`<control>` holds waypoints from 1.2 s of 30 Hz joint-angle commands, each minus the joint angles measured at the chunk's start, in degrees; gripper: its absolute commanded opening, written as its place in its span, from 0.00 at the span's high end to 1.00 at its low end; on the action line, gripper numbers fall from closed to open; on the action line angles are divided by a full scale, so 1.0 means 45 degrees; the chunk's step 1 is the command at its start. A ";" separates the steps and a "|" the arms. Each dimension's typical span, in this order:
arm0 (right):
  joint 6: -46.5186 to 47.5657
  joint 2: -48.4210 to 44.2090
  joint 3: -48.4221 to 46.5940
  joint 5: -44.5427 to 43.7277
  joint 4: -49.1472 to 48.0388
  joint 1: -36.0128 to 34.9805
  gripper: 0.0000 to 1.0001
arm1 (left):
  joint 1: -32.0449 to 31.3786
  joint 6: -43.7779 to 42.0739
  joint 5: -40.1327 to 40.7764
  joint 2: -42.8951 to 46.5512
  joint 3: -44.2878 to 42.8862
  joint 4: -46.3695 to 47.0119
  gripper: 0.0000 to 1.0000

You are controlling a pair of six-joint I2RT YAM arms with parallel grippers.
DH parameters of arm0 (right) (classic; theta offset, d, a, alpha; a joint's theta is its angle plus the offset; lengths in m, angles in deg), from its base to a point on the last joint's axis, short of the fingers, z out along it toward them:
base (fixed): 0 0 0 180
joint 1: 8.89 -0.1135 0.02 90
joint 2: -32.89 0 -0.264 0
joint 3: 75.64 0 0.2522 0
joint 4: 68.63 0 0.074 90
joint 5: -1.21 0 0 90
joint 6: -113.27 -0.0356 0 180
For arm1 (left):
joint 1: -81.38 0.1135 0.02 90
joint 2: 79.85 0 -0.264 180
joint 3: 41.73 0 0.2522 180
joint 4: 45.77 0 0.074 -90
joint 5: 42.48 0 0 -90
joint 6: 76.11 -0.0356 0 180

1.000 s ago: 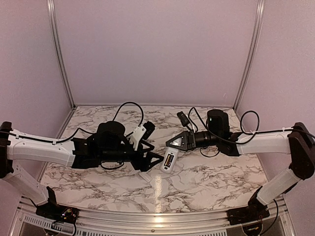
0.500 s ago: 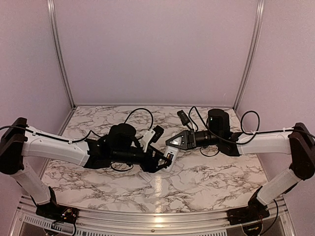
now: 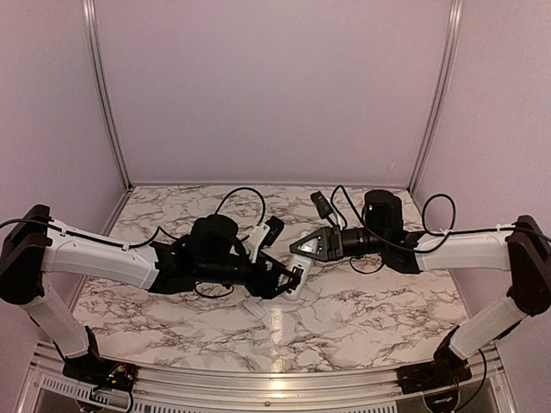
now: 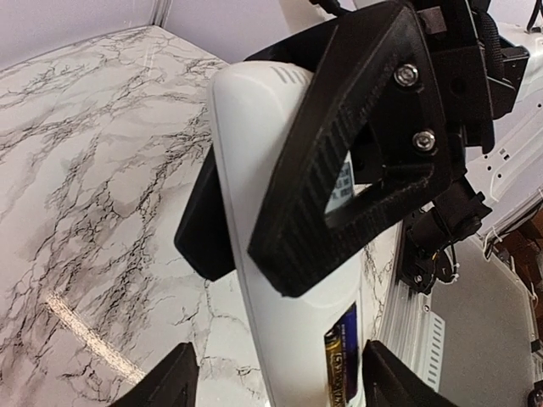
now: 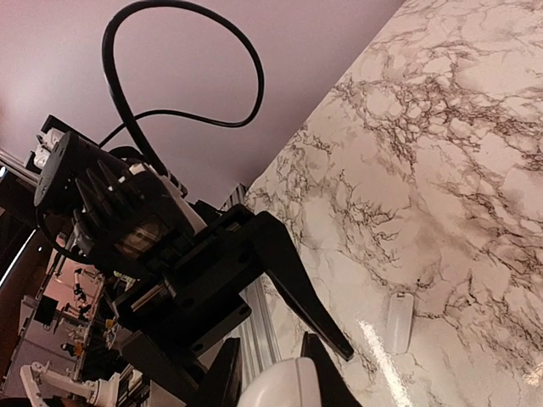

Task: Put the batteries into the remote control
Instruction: Adjust the battery in the battery compartment, then pass from the right arm to the left

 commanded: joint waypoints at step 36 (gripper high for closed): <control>-0.1963 -0.1090 0.1893 -0.2870 -0.0392 0.0387 0.97 | -0.2027 -0.1819 0.6815 -0.3169 -0.4528 -0.4995 0.49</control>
